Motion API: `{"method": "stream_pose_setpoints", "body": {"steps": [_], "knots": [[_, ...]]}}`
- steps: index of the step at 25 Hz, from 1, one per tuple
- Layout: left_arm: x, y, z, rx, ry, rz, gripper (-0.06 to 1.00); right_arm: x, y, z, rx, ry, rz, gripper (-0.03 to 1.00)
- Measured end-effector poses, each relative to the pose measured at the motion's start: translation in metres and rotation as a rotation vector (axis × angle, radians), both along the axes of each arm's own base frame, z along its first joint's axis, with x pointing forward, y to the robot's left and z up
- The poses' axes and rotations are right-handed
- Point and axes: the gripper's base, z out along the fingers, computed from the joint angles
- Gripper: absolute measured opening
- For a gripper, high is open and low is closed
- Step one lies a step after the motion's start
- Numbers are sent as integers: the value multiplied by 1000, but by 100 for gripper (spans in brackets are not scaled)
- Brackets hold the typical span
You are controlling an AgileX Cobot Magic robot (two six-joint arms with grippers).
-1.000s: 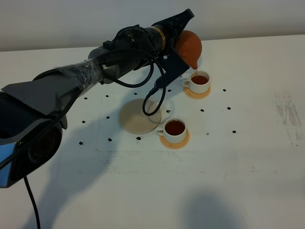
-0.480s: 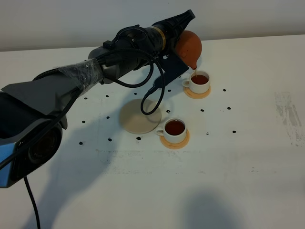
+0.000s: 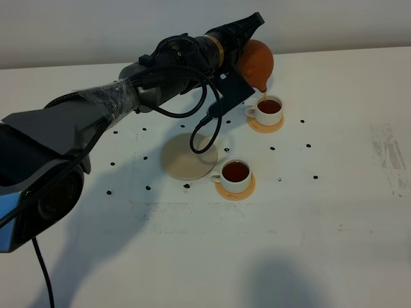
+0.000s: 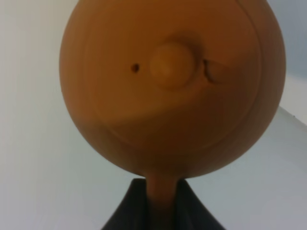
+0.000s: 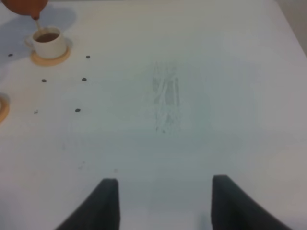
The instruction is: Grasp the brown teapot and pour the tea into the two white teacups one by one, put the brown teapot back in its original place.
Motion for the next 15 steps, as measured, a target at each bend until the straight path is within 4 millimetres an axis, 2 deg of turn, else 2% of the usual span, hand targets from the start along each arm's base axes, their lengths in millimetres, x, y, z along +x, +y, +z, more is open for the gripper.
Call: {"method": "stream_pose_setpoints", "body": {"steps": [15], "knots": [[0,0,0,51,-32,-32,10,0,0,0,0,0,0,45]]}}
